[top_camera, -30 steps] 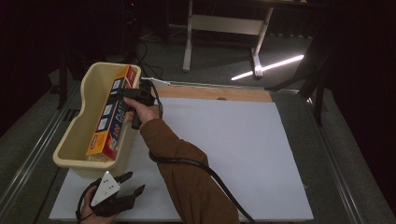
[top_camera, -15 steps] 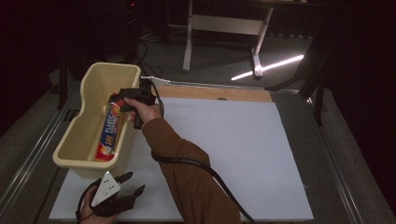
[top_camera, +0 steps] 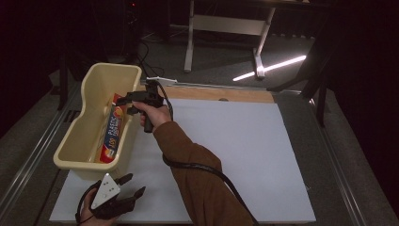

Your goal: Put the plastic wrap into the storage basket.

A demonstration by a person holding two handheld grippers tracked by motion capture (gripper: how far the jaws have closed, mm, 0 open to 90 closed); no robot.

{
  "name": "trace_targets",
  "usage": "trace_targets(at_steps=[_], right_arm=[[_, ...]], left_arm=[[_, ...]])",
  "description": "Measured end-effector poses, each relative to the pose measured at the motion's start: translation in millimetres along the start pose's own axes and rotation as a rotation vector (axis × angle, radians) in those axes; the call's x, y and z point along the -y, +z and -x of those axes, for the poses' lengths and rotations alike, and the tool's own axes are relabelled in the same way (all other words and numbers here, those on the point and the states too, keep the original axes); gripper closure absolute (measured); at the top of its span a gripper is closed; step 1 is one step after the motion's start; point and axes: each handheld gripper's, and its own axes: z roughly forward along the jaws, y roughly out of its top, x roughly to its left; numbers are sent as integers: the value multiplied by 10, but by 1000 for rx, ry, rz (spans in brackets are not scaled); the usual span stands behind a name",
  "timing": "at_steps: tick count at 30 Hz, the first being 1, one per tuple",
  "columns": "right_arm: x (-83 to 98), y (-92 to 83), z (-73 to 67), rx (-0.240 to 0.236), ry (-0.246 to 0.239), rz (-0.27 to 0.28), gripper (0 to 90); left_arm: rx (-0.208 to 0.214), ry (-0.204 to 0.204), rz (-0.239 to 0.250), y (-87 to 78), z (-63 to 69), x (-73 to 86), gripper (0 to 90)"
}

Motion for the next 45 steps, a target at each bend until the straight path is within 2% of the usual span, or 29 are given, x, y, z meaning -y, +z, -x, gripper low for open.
trace_targets(at_steps=[3,7,9,13,14,17,21,25,29,33,40,45], right_arm=[[26,-69,-32,24,-63,-16,396],[78,-176,-55,82,-168,-25,392],[111,-239,-49,99,-203,-31,385],[179,-341,-18,112,-246,-55,384],[233,-423,14,128,-290,-63,383],[305,-565,87,173,-359,-67,368],[386,-792,234,258,-434,-59,361],[511,-1042,387,357,-531,-42,354],[662,-1339,573,410,-602,-1,349],[889,-1688,797,460,-644,43,346],[1416,-2245,1286,617,-684,154,338],[1786,-2539,1521,658,-732,246,321]], left_arm=[[-2,1,-1,2,-1,-3,384],[-3,6,-4,6,-1,-7,384],[-3,7,-6,8,0,-9,384],[-5,7,-5,5,1,-10,384],[-8,9,-7,5,-2,-11,384],[-13,11,-9,10,0,-11,384],[-19,6,-12,16,2,-11,384],[-27,5,-16,22,-2,-16,384],[-31,3,-17,30,2,-17,384],[-36,0,-18,29,-5,-14,384],[-43,-4,-20,30,-13,-16,382],[-48,-5,-21,35,-14,-16,383]])
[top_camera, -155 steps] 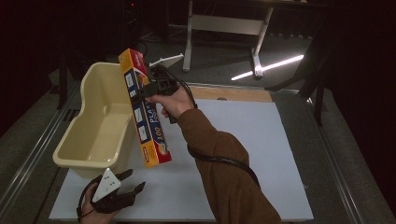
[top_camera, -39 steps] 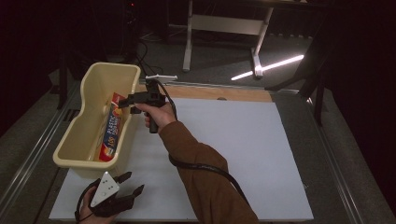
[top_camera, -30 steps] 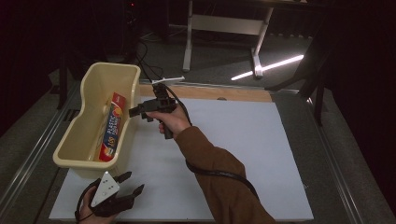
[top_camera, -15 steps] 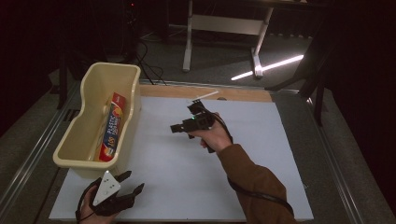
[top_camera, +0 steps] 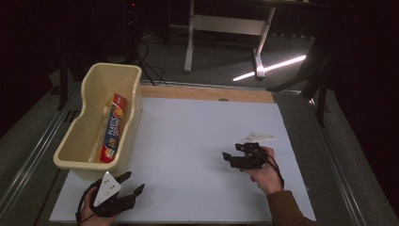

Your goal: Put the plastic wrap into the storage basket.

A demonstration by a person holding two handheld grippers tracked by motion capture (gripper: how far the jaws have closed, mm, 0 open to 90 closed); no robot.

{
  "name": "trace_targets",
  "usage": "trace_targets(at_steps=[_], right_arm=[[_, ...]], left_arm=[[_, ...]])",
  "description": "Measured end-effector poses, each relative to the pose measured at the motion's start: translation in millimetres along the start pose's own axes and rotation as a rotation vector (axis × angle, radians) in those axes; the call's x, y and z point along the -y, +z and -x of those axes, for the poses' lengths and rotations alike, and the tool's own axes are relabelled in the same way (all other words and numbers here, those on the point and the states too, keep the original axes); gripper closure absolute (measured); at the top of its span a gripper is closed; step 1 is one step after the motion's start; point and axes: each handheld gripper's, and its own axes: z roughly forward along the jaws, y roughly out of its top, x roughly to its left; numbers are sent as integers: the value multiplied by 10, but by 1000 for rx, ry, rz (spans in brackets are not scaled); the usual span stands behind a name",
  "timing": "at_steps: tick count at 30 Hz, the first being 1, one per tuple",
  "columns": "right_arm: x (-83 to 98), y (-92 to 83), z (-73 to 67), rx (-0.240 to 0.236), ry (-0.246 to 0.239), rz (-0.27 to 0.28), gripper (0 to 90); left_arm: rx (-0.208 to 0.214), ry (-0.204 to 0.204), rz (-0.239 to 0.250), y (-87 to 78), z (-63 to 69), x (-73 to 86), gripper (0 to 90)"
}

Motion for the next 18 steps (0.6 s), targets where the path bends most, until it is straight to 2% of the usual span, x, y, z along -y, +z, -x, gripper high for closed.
trace_targets(at_steps=[6,8,10,13,18], right_arm=[[460,-234,47,37,-33,102,281],[569,-308,72,54,-42,110,268],[638,-395,84,94,-75,117,254],[718,-499,127,105,-51,152,250],[783,-505,192,123,-19,153,250]], left_arm=[[-4,-6,-1,-1,-5,6,382],[-5,-5,-3,1,-8,6,381],[-5,-4,-7,7,-6,4,380],[-5,-3,-6,6,-3,-1,379],[-5,-3,-5,10,-2,-10,379]])
